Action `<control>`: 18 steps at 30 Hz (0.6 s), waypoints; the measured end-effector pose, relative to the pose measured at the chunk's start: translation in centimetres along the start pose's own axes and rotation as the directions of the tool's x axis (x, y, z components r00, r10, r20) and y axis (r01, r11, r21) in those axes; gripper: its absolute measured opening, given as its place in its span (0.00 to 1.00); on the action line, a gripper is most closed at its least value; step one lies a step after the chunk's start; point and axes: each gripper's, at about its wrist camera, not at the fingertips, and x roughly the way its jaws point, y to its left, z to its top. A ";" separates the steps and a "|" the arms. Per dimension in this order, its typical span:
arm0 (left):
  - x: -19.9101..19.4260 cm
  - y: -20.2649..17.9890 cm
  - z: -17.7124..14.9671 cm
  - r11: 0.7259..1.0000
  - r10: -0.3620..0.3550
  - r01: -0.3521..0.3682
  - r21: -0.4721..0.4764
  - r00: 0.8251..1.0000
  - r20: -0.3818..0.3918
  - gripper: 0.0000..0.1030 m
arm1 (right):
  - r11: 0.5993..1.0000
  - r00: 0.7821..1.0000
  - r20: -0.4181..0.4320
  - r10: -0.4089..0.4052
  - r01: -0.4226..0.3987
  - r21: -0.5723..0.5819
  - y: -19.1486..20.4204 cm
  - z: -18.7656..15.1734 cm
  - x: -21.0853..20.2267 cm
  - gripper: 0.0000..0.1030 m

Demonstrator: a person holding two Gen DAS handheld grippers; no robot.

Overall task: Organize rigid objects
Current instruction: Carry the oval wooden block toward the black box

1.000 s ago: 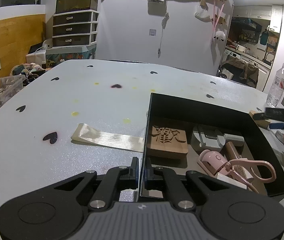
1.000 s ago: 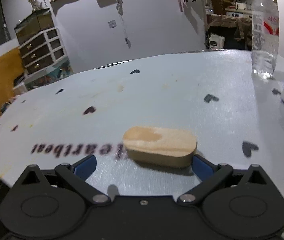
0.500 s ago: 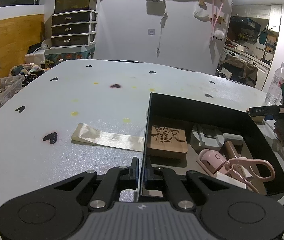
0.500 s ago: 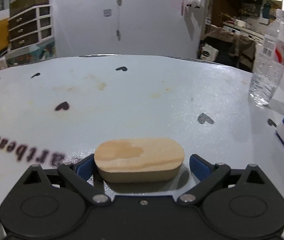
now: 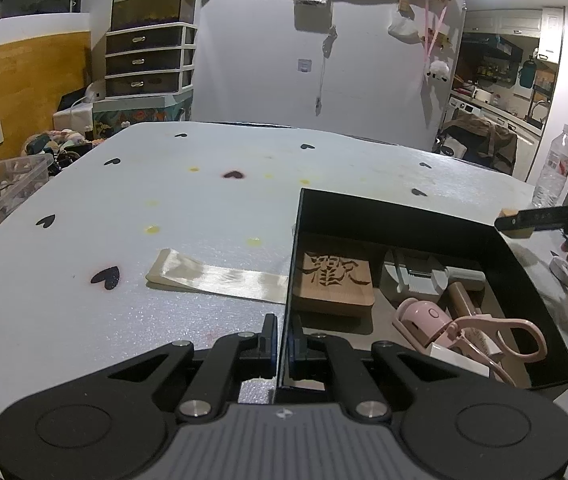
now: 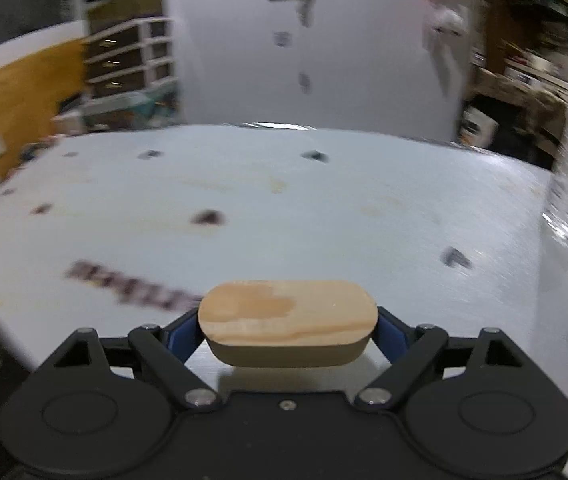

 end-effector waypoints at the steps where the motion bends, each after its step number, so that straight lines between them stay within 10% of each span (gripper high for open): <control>1: 0.0 0.0 0.0 1.000 0.001 -0.001 0.000 1.000 0.000 0.04 | 0.999 1.000 0.011 0.026 -0.026 -0.019 0.7 0.1 -0.7 0.86; 9: -0.5 0.0 0.1 1.000 -0.001 0.001 0.000 1.000 0.005 0.04 | 0.937 0.957 0.054 0.287 -0.268 -0.225 8.6 1.0 -6.2 0.86; 18: -1.1 0.1 0.1 1.000 -0.008 0.008 -0.001 1.000 0.017 0.04 | 0.720 0.843 -0.131 0.522 -0.518 -0.462 17.8 0.3 -8.2 0.86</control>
